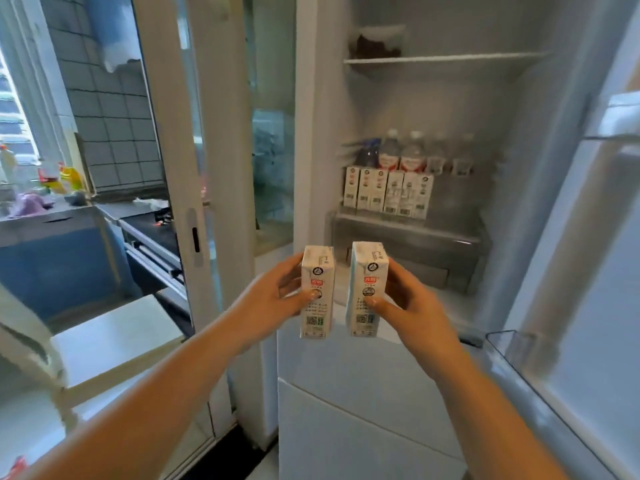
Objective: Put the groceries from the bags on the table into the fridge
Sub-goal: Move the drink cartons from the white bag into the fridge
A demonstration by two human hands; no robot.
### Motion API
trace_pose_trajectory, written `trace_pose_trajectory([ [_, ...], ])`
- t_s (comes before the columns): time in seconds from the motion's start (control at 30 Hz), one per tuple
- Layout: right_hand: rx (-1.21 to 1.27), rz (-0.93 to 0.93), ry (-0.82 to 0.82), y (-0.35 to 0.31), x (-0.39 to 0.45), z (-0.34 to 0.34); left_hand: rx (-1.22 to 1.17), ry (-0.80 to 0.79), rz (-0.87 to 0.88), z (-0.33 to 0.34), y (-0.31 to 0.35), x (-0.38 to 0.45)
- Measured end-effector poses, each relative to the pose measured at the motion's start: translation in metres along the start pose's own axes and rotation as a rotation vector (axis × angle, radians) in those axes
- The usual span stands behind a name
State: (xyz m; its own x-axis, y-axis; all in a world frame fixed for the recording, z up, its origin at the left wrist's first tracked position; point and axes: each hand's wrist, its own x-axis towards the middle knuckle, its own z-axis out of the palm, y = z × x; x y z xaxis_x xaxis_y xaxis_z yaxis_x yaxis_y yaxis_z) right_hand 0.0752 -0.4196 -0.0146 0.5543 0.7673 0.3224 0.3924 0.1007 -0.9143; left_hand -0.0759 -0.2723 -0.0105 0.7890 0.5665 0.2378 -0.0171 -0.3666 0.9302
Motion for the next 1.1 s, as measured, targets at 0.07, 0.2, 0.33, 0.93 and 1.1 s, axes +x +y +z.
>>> trace_pose_trajectory([
  [0.07, 0.002, -0.008, 0.044, 0.010, 0.026, -0.009, -0.005, -0.041, 0.027, 0.005, -0.004, 0.038],
  [0.2, 0.066, -0.063, 0.111, 0.031, 0.084, -0.033, 0.002, -0.083, 0.090, 0.020, -0.005, 0.115],
  [0.33, 0.120, -0.115, 0.185, 0.050, 0.139, -0.052, -0.015, -0.095, 0.117, 0.034, -0.004, 0.185],
  [0.93, 0.101, -0.105, 0.467, 0.109, 0.266, -0.112, -0.057, -0.321, 0.264, 0.096, -0.019, 0.374],
  [1.1, 0.046, -0.054, 0.572, 0.109, 0.277, -0.140, -0.080, -0.371, 0.324, 0.131, -0.018, 0.405],
])
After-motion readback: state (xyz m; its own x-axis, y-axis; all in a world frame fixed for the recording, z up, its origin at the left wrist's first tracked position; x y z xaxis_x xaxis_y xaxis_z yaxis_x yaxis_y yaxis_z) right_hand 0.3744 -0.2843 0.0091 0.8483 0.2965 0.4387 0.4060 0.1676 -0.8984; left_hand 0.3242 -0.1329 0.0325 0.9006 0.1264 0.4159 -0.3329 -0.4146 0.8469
